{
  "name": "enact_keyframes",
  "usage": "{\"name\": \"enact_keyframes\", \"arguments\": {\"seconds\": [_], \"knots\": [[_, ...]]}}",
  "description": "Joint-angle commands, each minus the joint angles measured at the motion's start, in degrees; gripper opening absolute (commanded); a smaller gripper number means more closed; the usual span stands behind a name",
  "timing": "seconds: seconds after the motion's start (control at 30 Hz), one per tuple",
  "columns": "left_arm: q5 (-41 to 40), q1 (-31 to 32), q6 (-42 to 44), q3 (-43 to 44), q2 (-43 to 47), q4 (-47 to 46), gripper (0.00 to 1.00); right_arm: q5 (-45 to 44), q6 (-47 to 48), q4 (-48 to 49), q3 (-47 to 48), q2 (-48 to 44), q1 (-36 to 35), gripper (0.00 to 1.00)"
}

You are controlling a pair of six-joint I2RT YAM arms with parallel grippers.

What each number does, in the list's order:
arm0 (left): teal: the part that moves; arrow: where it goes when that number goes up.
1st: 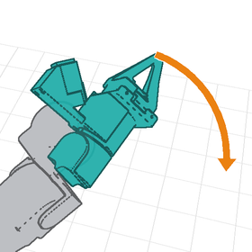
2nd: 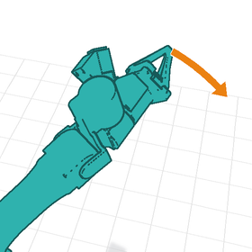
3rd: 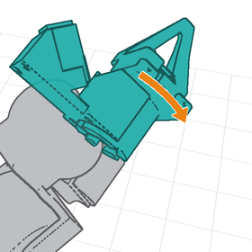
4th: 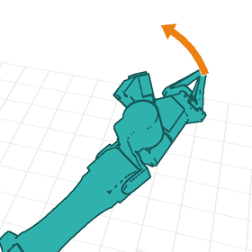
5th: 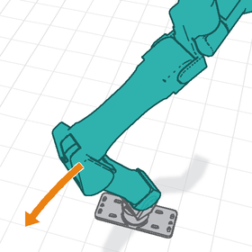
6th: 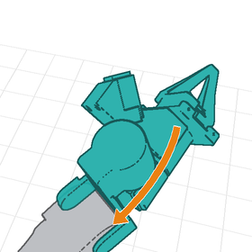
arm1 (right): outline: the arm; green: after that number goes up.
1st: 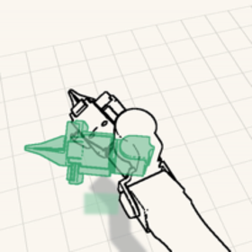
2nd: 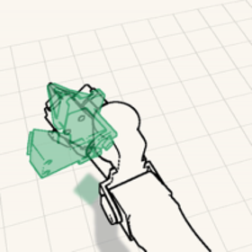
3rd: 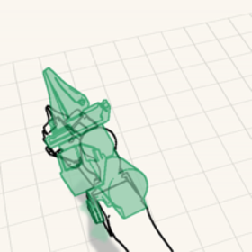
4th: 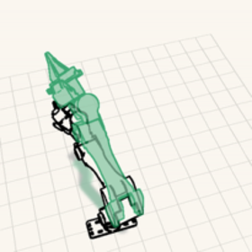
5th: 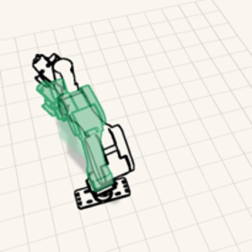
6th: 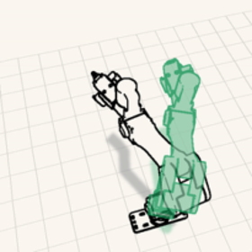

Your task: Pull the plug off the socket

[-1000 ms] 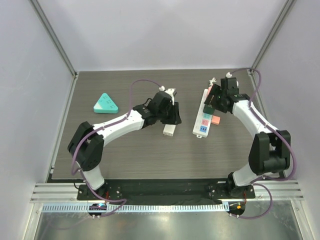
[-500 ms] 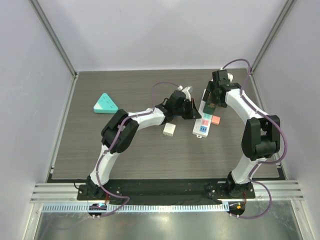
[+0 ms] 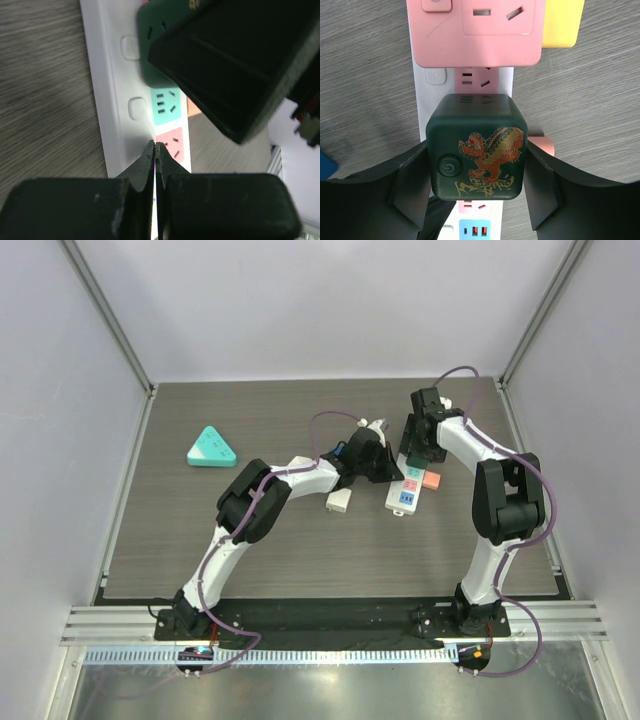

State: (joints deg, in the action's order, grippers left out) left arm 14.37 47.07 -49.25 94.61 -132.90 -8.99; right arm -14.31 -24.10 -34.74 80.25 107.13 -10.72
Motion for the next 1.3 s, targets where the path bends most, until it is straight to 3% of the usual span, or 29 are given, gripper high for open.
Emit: {"name": "enact_keyframes", "arguments": {"seconds": [0.0, 0.4, 0.57, 0.67, 0.87, 0.93, 0.97, 1.0, 1.27], "knots": [[-5.4, 0.4, -1.5, 4.0, -2.0, 7.2, 0.0, -2.0, 0.5, 2.0, 0.7, -0.8, -0.2, 0.7], [-6.0, 2.3, -1.5, 9.6, -8.0, 15.8, 0.0, -0.2, 0.9, 4.2, 0.0, 0.3, -0.3, 0.56], [-8.0, 2.5, -2.8, 6.2, -7.5, 15.4, 0.0, 0.2, 0.7, 4.5, -0.4, 0.4, -0.3, 0.35], [-8.7, 2.7, -3.9, 5.6, -7.5, 15.9, 0.0, 0.9, 0.1, 4.8, -0.4, 0.1, -0.4, 0.02], [-10.0, 2.6, -5.6, 7.0, -9.4, 20.5, 0.0, 4.2, -0.6, 7.8, -1.9, -5.0, -0.6, 0.01], [-9.6, 2.6, -6.7, 6.3, -9.7, 20.3, 0.0, 9.2, -1.9, 7.8, -0.8, -5.6, 0.3, 0.01], [-9.3, 2.7, -7.0, 6.1, -10.1, 20.3, 0.0, 17.4, -4.1, 7.8, -0.8, -5.5, 2.2, 0.01], [-9.3, 2.7, -7.0, 6.2, -10.2, 20.3, 0.0, 19.5, -4.8, 7.8, -0.7, -5.8, 2.8, 0.01], [-8.7, 2.8, -6.9, 7.5, -11.1, 21.6, 0.0, 10.9, -3.0, 7.1, -2.0, -10.4, 1.8, 0.01]]}}
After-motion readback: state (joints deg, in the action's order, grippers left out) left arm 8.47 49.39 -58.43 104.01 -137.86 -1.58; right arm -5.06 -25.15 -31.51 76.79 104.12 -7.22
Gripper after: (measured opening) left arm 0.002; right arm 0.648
